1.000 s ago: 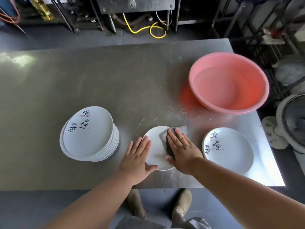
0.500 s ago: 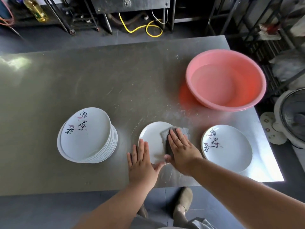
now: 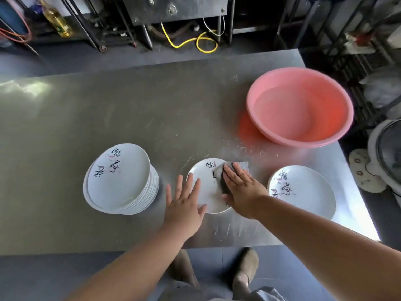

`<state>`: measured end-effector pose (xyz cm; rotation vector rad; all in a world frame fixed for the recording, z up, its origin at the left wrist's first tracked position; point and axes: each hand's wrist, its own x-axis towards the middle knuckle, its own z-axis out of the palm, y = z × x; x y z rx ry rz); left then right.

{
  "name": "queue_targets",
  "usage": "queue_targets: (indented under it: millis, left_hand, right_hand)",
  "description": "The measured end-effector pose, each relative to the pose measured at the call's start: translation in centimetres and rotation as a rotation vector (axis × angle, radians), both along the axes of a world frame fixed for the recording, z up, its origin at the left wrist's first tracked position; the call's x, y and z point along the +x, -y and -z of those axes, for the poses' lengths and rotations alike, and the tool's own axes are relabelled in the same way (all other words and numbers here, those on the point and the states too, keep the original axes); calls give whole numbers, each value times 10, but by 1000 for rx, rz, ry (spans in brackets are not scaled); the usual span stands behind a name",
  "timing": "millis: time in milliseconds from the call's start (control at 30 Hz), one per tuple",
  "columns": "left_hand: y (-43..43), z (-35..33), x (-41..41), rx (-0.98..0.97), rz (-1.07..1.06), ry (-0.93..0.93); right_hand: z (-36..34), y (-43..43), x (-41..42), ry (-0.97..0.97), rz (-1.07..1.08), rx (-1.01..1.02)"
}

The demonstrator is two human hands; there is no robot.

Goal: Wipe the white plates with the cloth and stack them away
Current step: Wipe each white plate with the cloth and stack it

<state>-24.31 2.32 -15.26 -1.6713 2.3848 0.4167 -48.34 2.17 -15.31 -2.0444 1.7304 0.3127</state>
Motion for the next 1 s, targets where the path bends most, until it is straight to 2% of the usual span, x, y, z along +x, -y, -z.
queue_targets:
  millis: [100,200,433,533,600,733,800,933,1000]
  left_hand:
    - [16,12,12,29,87,64]
    - [5,21,13,2,61,44]
    - [-15,26,0,-8,-133,22]
    - [-23,26,-11,-3,-249,-18]
    - [-27,26,-17,13,-299,-49]
    - [-30,25,-21,60,-344,-57]
    - [-33,21,-19,73,-330,-52]
    - [-31,8,-15,84,-334,-62]
    - [-28,-2,-13,41,-372,-157]
  right_hand:
    - [8,-43,24,47,124,-29]
    - [8,-90,44,41,91,38]
    - [-7,-12,4,-40,27,8]
    - [3,-26,17,0,87,2]
    - [5,-59,36,59,132,-77]
    - [6,-96,53,210,66,-301]
    - [-5,-83,50,319,176,-320]
    - [-40,-51,25,587,628,-35]
    - [-52,-38,7,618,810,69]
